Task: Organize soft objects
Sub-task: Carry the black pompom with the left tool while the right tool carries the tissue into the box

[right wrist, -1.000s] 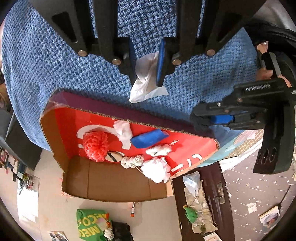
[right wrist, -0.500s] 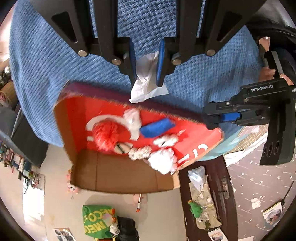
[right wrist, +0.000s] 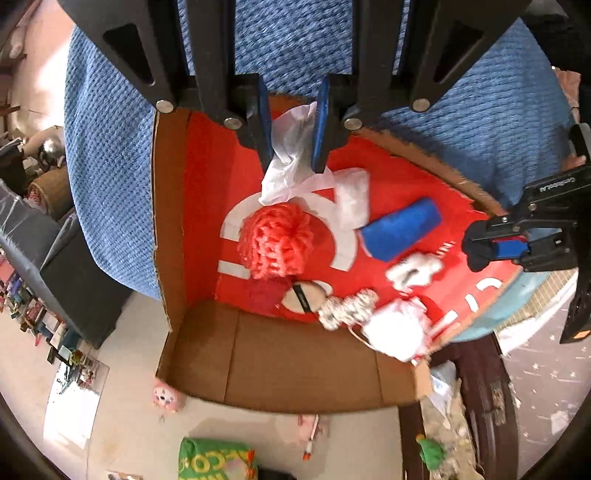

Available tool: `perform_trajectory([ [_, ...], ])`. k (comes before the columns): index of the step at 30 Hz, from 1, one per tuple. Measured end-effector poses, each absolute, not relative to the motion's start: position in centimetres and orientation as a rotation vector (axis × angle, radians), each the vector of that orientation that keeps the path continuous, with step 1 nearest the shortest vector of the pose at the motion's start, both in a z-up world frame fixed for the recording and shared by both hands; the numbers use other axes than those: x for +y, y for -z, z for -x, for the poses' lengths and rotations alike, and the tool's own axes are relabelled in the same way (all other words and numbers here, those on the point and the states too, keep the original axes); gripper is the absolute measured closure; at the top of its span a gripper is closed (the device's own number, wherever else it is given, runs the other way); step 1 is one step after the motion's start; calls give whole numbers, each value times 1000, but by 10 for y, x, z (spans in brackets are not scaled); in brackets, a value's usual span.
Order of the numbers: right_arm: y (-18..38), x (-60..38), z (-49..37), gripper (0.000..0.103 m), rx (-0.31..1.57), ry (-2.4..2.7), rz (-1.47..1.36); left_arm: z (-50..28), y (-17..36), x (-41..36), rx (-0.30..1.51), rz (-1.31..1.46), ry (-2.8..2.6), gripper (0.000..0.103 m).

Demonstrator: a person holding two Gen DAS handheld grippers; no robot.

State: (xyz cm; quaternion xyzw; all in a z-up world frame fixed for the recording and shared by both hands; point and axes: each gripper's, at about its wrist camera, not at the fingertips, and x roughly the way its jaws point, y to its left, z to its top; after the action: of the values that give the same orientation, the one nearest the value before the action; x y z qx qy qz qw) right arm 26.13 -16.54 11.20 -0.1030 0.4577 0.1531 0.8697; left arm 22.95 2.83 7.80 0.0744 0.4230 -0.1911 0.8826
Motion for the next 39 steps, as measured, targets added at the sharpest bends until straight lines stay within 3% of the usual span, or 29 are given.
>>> perform_trajectory([
  [8,-94,-161,-289,81,1088,-318,257,-248,-64,23,960,-210,386,75],
  [24,-89,-157,-300,81,1114,-300,320,-258,-56,18,989,-242,371,75],
  [34,-87,-151,-298,66,1115,-311,344,-259,-56,19,987,-238,374,74],
  [39,-87,-151,-299,66,1114,-314,336,-258,-56,21,983,-233,374,74],
])
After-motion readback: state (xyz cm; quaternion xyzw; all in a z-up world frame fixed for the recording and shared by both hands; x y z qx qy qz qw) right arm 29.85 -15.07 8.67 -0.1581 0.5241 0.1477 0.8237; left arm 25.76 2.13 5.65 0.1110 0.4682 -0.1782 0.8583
